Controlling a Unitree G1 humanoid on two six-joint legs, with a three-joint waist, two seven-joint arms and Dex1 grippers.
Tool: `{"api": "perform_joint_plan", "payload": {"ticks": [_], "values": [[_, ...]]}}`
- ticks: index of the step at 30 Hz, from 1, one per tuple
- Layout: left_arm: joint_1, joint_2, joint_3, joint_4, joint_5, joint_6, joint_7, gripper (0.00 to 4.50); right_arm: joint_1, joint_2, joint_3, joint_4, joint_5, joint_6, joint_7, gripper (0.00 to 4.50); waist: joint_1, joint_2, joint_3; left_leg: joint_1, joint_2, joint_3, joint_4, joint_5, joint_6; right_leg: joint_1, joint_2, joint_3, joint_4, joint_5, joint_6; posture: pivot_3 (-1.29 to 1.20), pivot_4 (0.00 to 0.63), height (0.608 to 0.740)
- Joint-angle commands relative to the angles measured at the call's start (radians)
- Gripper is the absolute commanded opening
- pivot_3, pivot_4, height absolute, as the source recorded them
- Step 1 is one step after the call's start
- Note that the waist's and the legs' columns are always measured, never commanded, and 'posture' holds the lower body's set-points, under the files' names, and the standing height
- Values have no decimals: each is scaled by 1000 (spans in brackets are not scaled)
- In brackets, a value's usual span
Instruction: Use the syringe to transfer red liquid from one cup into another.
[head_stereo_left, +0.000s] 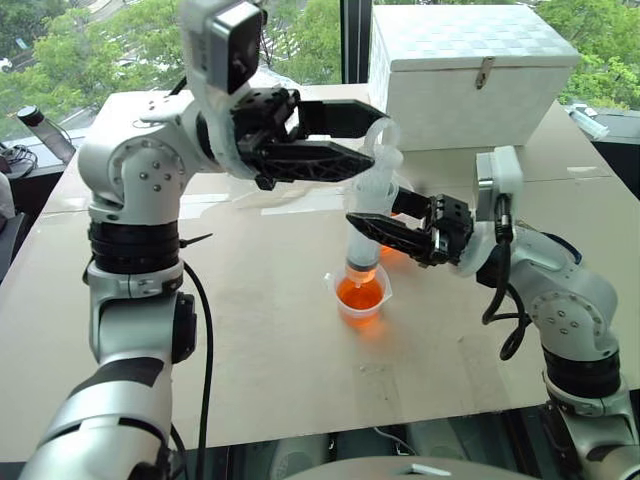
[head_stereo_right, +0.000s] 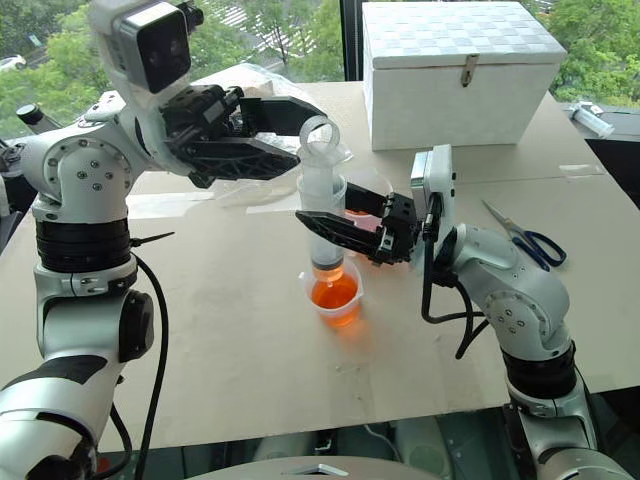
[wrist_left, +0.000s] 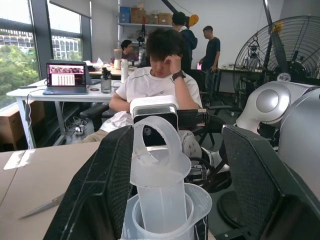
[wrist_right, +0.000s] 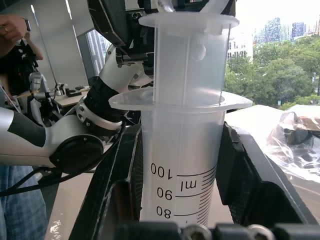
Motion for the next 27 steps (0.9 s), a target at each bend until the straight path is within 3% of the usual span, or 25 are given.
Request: {"api": "perform_joint_plan", "payload": {"ticks": [1, 27], "values": [[-17, -2, -22, -35, 14, -24, -15, 2878, 4, -6, 9, -17, -24, -33, 22, 1591, 0, 0, 0, 0, 0, 0, 0, 0, 0, 0, 0, 0, 0, 0, 0, 0, 150, 740], [-19, -8, -70, -26, 61, -38, -31, 2878, 33, -3, 18, -25, -43, -46, 45, 1591, 0, 0, 0, 0, 0, 0, 0, 0, 0, 0, 0, 0, 0, 0, 0, 0, 150, 740]]}}
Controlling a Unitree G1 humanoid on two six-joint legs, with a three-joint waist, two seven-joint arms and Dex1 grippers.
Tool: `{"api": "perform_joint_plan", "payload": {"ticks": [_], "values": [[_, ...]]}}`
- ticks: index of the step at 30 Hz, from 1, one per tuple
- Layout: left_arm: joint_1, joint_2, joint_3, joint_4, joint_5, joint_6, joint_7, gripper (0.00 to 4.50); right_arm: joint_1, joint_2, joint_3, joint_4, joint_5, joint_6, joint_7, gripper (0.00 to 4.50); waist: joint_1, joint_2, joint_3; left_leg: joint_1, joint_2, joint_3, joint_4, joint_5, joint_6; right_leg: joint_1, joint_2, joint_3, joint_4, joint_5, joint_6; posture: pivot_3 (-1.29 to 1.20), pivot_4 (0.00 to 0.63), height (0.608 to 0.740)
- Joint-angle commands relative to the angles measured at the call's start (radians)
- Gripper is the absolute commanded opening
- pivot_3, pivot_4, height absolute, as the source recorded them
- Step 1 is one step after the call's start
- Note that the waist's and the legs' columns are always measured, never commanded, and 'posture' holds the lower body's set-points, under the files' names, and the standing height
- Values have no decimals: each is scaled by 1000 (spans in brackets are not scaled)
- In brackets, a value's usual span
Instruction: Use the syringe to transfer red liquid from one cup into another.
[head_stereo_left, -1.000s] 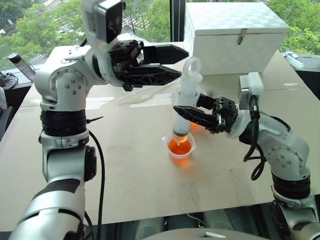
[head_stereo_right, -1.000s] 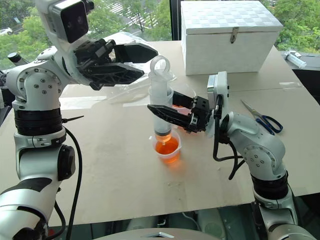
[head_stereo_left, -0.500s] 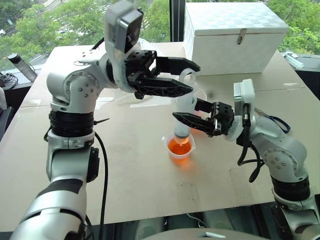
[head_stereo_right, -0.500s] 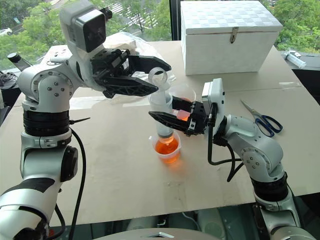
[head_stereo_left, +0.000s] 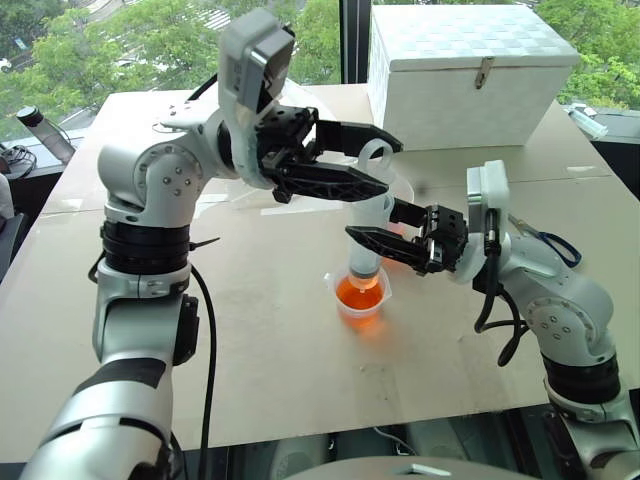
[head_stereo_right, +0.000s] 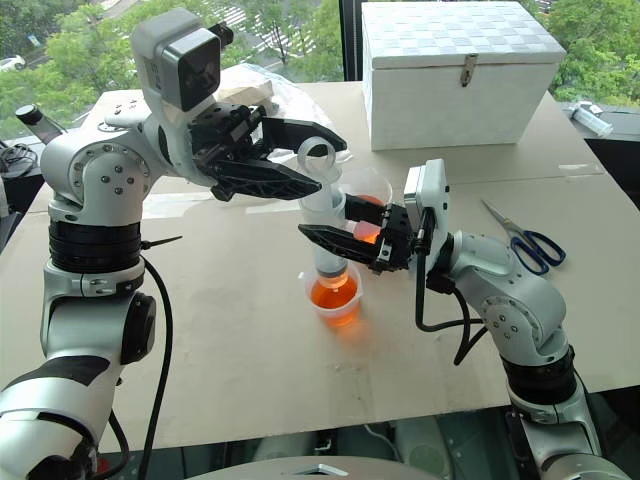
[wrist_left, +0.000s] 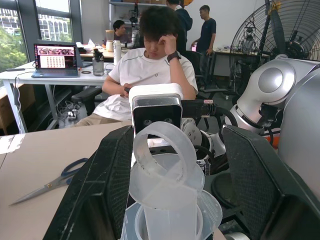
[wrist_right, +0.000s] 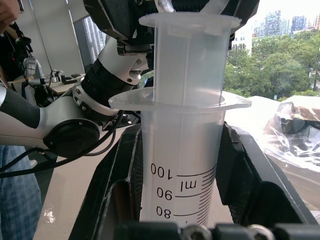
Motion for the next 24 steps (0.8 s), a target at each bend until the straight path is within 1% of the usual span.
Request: {"api": "perform_joint_plan", "payload": {"ticks": [1, 4, 5, 15, 20, 24], "values": [[-21, -5, 1, -19, 2, -10, 3, 2878, -1, 3, -7, -28, 7, -25, 10, 1591, 0, 0, 0, 0, 0, 0, 0, 0, 0, 0, 0, 0, 0, 0, 0, 0, 150, 740], [-23, -6, -1, -17, 9, -18, -2, 2055, -2, 4, -7, -27, 8, -24, 11, 1591, 0, 0, 0, 0, 0, 0, 0, 0, 0, 0, 0, 0, 0, 0, 0, 0, 150, 740], [-21, -5, -3, -19, 13, -20, -5, 1639, -2, 5, -7, -26, 8, -24, 12, 1591, 0, 0, 0, 0, 0, 0, 0, 0, 0, 0, 0, 0, 0, 0, 0, 0, 150, 740], [-19, -4, -3, -25, 18, -13, -9, 1639, -2, 9, -10, -23, 7, -22, 11, 1591, 0, 0, 0, 0, 0, 0, 0, 0, 0, 0, 0, 0, 0, 0, 0, 0, 150, 740], [-37, -19, 20, -19, -3, -2, 16, 1639, 4, 8, -6, -22, 4, -23, 14, 1591, 0, 0, 0, 0, 0, 0, 0, 0, 0, 0, 0, 0, 0, 0, 0, 0, 150, 740], [-9, 0, -8, -38, 24, -10, -2, 1639, -13, 19, -17, -16, 11, -26, 4, 1591, 0, 0, 0, 0, 0, 0, 0, 0, 0, 0, 0, 0, 0, 0, 0, 0, 150, 740]]}}
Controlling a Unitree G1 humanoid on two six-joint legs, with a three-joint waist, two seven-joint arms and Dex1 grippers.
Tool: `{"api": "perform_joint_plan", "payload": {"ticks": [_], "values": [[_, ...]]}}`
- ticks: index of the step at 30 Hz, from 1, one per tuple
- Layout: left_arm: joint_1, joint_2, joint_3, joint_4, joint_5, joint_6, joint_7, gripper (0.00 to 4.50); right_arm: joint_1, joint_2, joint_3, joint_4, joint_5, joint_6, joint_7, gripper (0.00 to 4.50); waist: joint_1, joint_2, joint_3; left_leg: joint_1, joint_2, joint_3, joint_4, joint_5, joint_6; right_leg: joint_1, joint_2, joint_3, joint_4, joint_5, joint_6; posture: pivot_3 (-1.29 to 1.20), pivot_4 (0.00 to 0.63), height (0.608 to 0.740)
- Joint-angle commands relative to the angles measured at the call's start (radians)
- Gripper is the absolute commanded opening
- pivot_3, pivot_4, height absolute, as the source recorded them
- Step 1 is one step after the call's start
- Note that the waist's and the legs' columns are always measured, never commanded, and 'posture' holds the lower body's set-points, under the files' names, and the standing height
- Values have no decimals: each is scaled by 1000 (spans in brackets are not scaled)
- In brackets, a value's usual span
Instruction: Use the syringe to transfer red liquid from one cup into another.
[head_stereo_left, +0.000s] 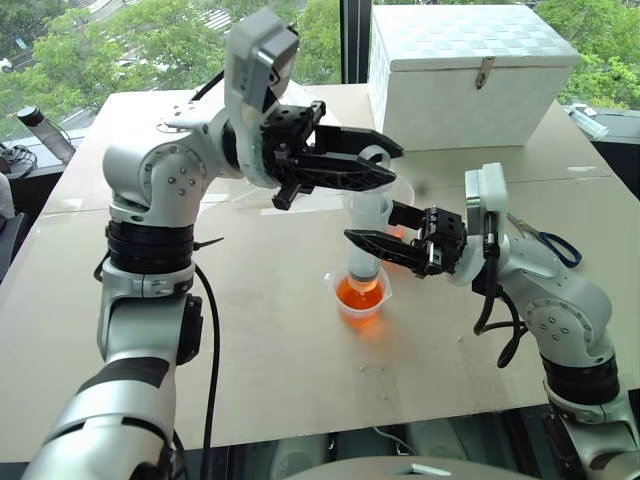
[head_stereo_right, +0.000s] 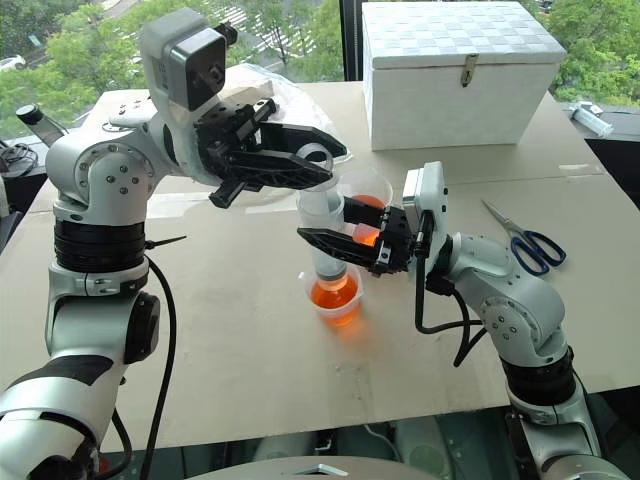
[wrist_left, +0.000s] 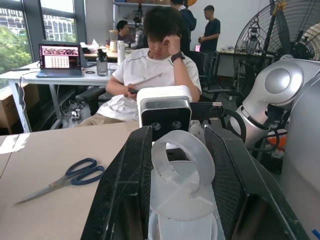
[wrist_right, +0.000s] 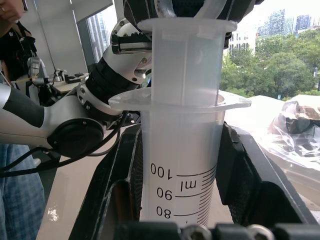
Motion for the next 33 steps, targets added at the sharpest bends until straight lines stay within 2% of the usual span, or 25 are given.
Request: {"api": "perform_joint_plan", "payload": {"ticks": [1, 18, 33], "values": [[4, 17, -13, -45, 5, -6, -15, 1639, -23, 15, -26, -16, 19, -24, -8, 1591, 0, 0, 0, 0, 0, 0, 0, 0, 0, 0, 0, 0, 0, 0, 0, 0, 150, 740], [81, 25, -58, -75, 34, 7, -11, 1639, -55, 12, -44, 1, 26, -26, 1, 1591, 0, 0, 0, 0, 0, 0, 0, 0, 0, 0, 0, 0, 0, 0, 0, 0, 150, 740], [59, 16, -52, -50, 28, 38, 14, 1639, -58, 17, -46, -3, 29, -32, -4, 1591, 0, 0, 0, 0, 0, 0, 0, 0, 0, 0, 0, 0, 0, 0, 0, 0, 150, 740]]}}
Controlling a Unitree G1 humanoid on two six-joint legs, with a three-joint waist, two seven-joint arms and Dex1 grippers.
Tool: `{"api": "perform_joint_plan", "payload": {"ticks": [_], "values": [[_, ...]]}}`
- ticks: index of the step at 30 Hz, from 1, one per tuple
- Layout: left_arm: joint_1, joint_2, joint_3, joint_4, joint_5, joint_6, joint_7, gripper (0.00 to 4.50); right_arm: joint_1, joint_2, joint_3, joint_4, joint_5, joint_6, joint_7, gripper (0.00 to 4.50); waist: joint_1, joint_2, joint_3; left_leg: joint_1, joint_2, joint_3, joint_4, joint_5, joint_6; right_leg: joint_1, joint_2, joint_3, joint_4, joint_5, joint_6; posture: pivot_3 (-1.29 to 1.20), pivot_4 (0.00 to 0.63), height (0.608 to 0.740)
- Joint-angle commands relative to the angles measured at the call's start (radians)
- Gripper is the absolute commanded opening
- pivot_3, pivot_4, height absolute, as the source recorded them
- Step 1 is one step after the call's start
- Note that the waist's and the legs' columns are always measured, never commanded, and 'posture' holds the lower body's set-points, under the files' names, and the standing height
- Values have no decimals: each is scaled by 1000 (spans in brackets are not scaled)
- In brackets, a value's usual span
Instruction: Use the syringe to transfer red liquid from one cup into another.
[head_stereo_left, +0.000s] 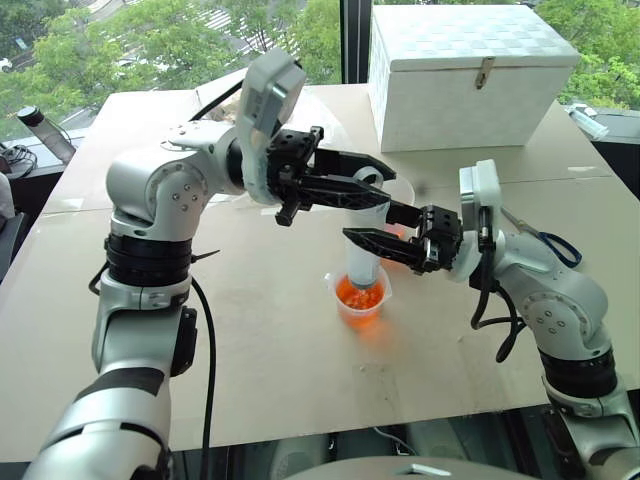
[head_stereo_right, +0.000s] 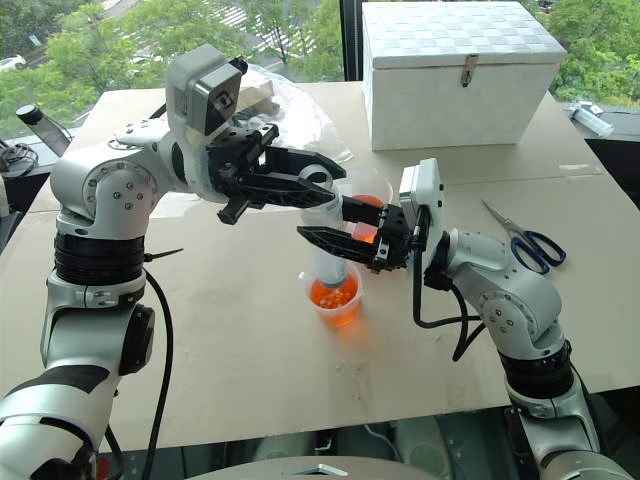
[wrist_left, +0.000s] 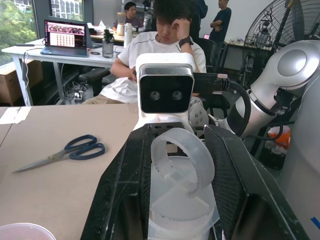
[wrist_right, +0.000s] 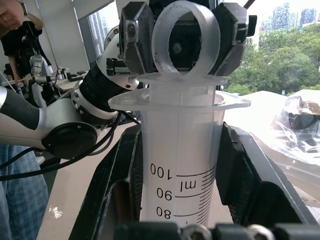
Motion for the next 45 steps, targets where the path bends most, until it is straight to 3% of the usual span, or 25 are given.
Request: {"api": "perform_joint_plan", "payload": {"ticks": [1, 5, 6, 7, 8, 20, 25, 30, 35, 40, 45], "values": [[-17, -9, -11, -7, -10, 21, 8, 1639, -30, 14, -50, -42, 25, -39, -11, 1591, 0, 0, 0, 0, 0, 0, 0, 0, 0, 0, 0, 0, 0, 0, 0, 0, 150, 740], [-31, -1, 6, -10, -15, 26, 16, 3452, -25, 15, -47, -42, 25, -41, -10, 1591, 0, 0, 0, 0, 0, 0, 0, 0, 0, 0, 0, 0, 0, 0, 0, 0, 150, 740], [-33, 2, 13, -14, -16, 22, 21, 3700, -25, 17, -47, -40, 25, -40, -9, 1591, 0, 0, 0, 0, 0, 0, 0, 0, 0, 0, 0, 0, 0, 0, 0, 0, 150, 740], [-37, 3, 23, -15, -25, 27, 26, 4322, -26, 18, -47, -39, 25, -40, -9, 1591, 0, 0, 0, 0, 0, 0, 0, 0, 0, 0, 0, 0, 0, 0, 0, 0, 150, 740], [-41, 7, 32, -17, -36, 34, 26, 4452, -27, 18, -47, -38, 25, -40, -8, 1591, 0, 0, 0, 0, 0, 0, 0, 0, 0, 0, 0, 0, 0, 0, 0, 0, 150, 740], [-85, 75, 133, 3, -75, 43, 67, 4452, -27, 10, -55, -48, 69, -25, 4, 1591, -1, 0, 0, 0, 0, 0, 0, 0, 0, 0, 0, 0, 0, 0, 0, 0, 150, 740], [-107, 129, 257, 58, -107, 50, 138, 4452, -66, -29, -155, -68, 242, 44, -53, 1591, -2, 0, 0, 0, 0, 0, 0, 0, 0, 0, 0, 0, 0, 0, 0, 0, 150, 740], [36, 204, 343, -27, -132, 112, 240, 4452, -158, -190, -304, 9, 475, 192, -229, 1591, -4, 0, 0, 0, 0, 0, 0, 0, 0, 0, -1, -1, 0, 0, 0, 0, 150, 740], [260, 258, 374, -144, -84, 79, 325, 4452, -180, -414, -337, 146, 615, 400, -341, 1591, 4, -4, 1, 0, 0, -1, 0, 0, 0, 1, -3, -2, -1, 0, 0, 0, 150, 740], [573, 321, 363, -275, 64, -26, 370, 4452, -196, -599, -163, 282, 409, 616, -358, 1591, 0, -3, 1, 0, 0, 2, -2, -1, 1, 0, -3, 1, -2, 0, 0, 0, 150, 740], [765, 273, 335, -332, 166, -148, 436, 4452, -265, -540, 9, 443, 168, 655, -383, 1591, 2, -3, 1, 1, 1, 3, -4, -1, 1, 0, -3, 2, -2, 0, -1, 0, 150, 740]]}}
